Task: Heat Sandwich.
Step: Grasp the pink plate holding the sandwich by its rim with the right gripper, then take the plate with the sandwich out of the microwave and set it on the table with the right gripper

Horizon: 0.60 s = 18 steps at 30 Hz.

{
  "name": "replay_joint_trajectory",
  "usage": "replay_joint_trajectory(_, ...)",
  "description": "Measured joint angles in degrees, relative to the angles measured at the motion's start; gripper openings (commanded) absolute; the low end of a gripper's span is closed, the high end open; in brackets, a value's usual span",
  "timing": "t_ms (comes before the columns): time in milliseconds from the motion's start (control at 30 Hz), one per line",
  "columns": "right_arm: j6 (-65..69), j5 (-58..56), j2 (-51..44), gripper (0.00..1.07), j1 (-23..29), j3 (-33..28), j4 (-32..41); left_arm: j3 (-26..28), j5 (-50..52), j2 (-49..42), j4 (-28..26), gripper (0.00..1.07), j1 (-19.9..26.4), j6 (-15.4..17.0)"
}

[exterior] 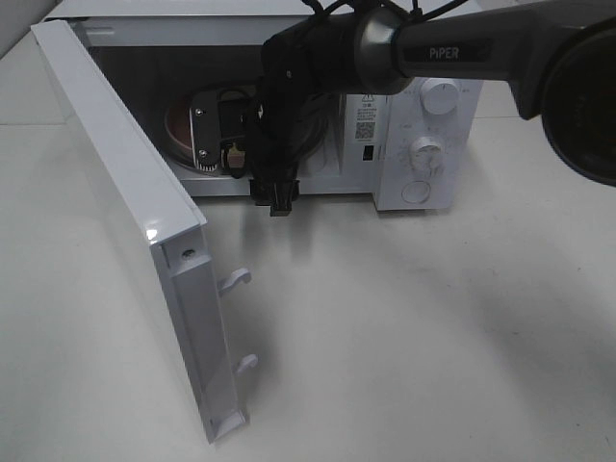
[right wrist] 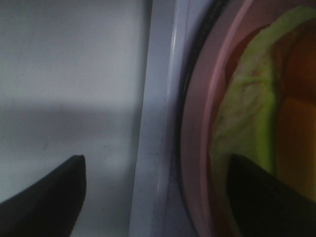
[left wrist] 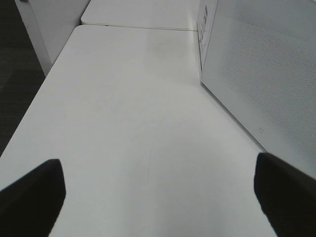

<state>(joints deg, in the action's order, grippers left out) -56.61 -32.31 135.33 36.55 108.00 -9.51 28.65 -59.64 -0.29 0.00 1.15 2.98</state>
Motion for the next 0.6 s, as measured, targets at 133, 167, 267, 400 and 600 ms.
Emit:
replay_joint_trajectory(133,1.1,-0.1,0.2,0.55,-0.5,0.0,-0.2,0.0,0.0,0.0,0.0,0.98,0.0,0.0)
replay_joint_trajectory(167,1.4,-0.1,0.2,0.38,-0.6,0.0,-0.3,0.0,0.0,0.0,0.0,0.98,0.0,0.0)
replay_joint_trajectory(267,2.2,0.6,0.2,0.17,-0.8,0.1,-0.7,0.0,0.0,0.0,0.0,0.98,0.0,0.0)
replay_joint_trajectory(400,3.3,1.1,0.2,0.0,-1.1,0.3,-1.1,0.0,0.0,0.0,0.0,0.98,0.0,0.0)
replay_joint_trajectory(600,3.4,1.1,0.2,0.0,-1.0,0.3,-1.1,0.0,0.0,0.0,0.0,0.98,0.0,0.0)
